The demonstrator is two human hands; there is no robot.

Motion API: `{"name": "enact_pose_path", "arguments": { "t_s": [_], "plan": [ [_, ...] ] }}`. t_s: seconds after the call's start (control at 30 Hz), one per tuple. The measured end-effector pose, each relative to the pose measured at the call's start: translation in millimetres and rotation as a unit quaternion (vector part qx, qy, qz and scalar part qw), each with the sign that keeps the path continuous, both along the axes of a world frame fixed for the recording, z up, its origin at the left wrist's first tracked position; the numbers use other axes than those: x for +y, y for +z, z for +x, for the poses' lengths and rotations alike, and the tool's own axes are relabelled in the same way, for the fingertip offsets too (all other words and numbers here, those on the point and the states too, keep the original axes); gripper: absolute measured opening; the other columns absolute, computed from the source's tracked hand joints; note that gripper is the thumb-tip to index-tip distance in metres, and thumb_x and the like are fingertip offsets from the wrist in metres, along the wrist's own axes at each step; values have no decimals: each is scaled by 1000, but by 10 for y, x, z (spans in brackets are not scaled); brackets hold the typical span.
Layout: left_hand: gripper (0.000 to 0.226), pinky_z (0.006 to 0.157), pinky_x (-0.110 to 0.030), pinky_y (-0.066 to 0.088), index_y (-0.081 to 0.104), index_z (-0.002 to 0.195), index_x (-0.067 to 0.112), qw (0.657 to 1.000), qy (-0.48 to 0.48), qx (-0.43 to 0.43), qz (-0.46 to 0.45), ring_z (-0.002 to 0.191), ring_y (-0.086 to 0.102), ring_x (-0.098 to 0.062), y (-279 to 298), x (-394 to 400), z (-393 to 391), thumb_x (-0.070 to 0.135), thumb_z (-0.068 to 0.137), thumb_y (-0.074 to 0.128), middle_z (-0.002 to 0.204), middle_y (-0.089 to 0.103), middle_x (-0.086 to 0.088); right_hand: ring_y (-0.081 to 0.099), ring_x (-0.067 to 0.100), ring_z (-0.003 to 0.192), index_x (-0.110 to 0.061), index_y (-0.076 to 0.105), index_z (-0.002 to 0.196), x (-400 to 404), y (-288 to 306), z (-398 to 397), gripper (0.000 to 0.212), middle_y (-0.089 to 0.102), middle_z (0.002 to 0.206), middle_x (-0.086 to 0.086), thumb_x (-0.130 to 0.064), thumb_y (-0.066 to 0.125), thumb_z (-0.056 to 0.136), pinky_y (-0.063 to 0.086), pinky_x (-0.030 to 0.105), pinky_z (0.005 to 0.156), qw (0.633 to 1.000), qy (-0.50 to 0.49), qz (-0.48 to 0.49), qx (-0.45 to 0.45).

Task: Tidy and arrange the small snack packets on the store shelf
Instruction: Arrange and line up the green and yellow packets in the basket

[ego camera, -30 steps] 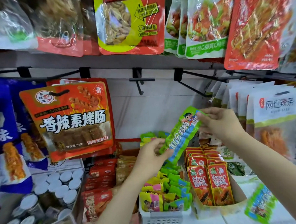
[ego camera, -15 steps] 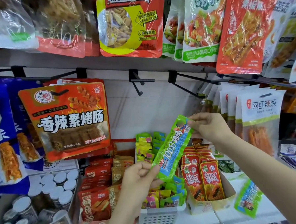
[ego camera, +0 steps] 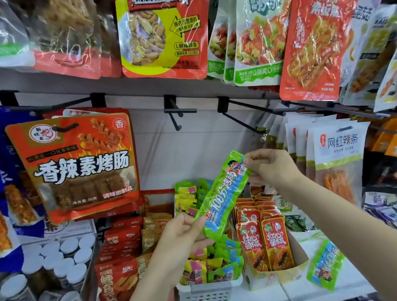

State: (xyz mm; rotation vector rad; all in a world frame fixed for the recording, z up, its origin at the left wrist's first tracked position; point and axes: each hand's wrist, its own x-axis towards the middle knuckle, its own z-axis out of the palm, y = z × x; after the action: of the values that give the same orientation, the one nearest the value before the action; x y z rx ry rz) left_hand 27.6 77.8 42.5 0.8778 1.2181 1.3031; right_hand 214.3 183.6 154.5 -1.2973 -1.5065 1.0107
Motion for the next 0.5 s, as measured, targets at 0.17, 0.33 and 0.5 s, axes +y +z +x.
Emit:
{"name": "enact_pose_path", "arguments": {
  "t_s": [0.17, 0.33, 0.5],
  "plan": [
    [55, 73, -48, 60, 55, 126, 1, 926, -112, -357, -58, 109, 65, -43, 44, 54, 7, 42, 89, 56, 120, 67, -26, 71, 24, 80, -4, 64, 98, -26, -91, 21, 6, 72, 93, 14, -7, 60, 94, 61, 33, 71, 990, 53, -23, 130],
    [53, 65, -32, 62, 54, 130, -10, 877, -154, -451, -59, 96, 69, -42, 63, 56, 19, 6, 81, 65, 125, 57, -39, 68, 17, 78, -2, 62, 109, -49, -169, 1, 16, 68, 96, 11, -9, 58, 95, 60, 29, 76, 976, 65, -14, 208],
    [41, 68, -19, 58, 75, 106, 4, 967, -84, -234, 46, 92, 74, -20, 80, 20, 41, 12, 66, 78, 111, 73, -17, 70, 28, 103, -17, 66, 121, -43, -177, 59, 55, 70, 111, 12, -57, 40, 95, 59, 39, 82, 971, 104, -126, 177]
  ]
}}
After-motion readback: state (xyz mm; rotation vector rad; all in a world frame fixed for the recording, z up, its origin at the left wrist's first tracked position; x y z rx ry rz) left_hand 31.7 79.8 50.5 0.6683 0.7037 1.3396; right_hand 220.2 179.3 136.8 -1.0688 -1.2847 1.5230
